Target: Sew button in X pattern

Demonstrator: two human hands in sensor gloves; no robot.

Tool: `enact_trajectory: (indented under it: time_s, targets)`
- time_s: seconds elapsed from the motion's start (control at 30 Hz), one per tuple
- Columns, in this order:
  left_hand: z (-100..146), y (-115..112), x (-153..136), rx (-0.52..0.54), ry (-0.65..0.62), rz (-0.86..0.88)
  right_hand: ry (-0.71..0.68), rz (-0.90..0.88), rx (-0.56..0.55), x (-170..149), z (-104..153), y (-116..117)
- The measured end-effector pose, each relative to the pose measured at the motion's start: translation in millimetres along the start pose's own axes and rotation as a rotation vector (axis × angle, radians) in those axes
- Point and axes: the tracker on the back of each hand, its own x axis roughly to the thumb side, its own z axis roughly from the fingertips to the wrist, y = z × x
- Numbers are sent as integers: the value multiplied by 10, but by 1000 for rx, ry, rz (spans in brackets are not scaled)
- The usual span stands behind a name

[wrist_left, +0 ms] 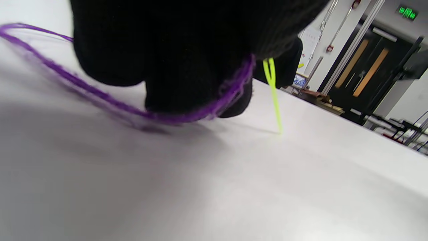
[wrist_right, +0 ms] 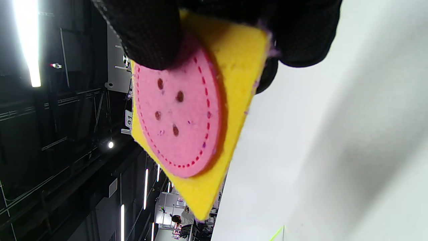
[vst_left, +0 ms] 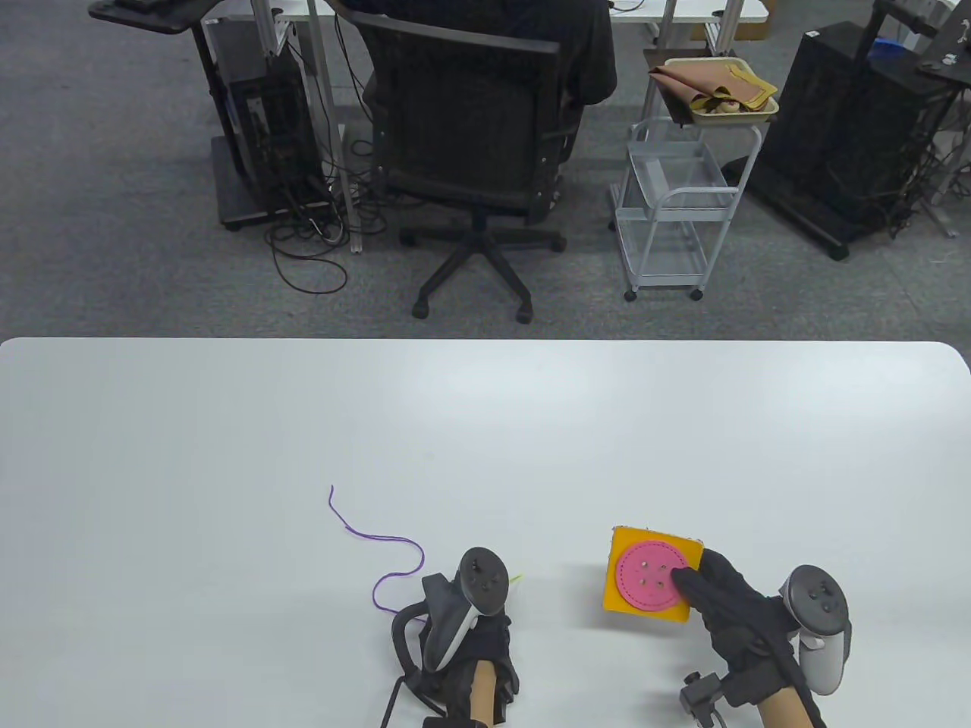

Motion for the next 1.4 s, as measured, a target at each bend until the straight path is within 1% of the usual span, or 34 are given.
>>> enact_trajectory:
  time_s: [0.1, 0.23, 0.33, 0.5, 0.63, 0.73, 0.97, 1.2, 1.4]
  targets:
    - [16, 34, -3, 47, -15, 44, 2, -9, 2, 2, -1, -4]
    - [44, 76, -4, 77, -38, 112, 7, -27, 4, 0, -4, -10]
    - [64, 99, -9, 87, -58, 202, 13, -41, 13, 0, -7, -13]
    - [90, 125, -21, 72, -109, 424, 30, -93, 45, -6, -14, -13]
    - [126, 148, -16, 67, -150, 596, 56, -203, 79, -38, -27, -10]
    - [156, 170, 1, 66, -182, 684, 81, -297, 121, -81, -44, 2]
    - [220, 203, 63, 74, -244, 802, 112, -474, 200, -138, -63, 42]
    - [319, 201, 212, 85, -320, 923, 143, -652, 266, -184, -68, 106]
    - [355, 105, 356, -11, -371, 1039, 180, -837, 348, -215, -58, 205]
